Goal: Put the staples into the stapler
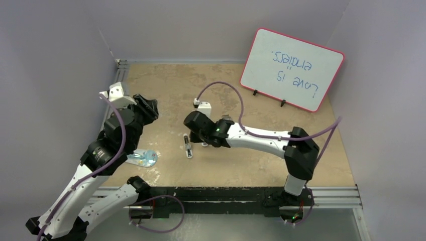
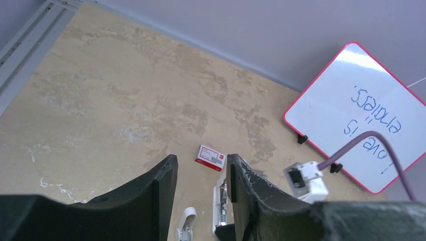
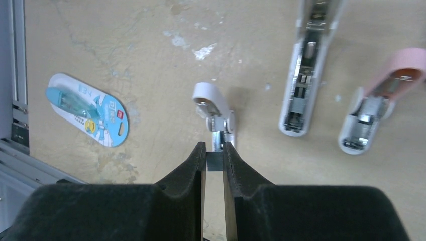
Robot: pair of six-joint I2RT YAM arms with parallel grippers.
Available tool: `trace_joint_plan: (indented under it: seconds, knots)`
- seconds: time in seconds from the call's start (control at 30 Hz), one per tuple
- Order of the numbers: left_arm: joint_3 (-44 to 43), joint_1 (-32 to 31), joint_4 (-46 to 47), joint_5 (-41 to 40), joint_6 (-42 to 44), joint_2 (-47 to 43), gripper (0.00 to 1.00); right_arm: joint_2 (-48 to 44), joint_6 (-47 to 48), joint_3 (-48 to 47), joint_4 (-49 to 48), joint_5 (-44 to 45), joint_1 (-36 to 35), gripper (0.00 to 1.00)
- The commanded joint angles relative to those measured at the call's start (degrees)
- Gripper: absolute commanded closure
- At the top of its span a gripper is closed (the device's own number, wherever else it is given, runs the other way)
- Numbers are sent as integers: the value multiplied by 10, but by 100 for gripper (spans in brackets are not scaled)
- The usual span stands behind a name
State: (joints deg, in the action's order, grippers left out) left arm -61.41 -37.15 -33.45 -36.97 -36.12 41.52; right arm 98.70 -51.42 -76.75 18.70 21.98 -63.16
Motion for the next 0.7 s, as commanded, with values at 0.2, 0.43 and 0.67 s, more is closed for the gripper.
trace_joint_plan:
  seconds: [0.2, 0.43, 0.67]
  knots:
    - [-13, 3, 14, 6, 25, 15, 59, 89, 18, -72, 0, 21, -41, 83]
    - [-9, 3, 14, 18, 24, 26, 59, 121, 29, -79, -2, 19, -49, 84]
    - [-4, 3, 14, 18, 25, 28, 59, 139, 28, -79, -4, 23, -49, 84]
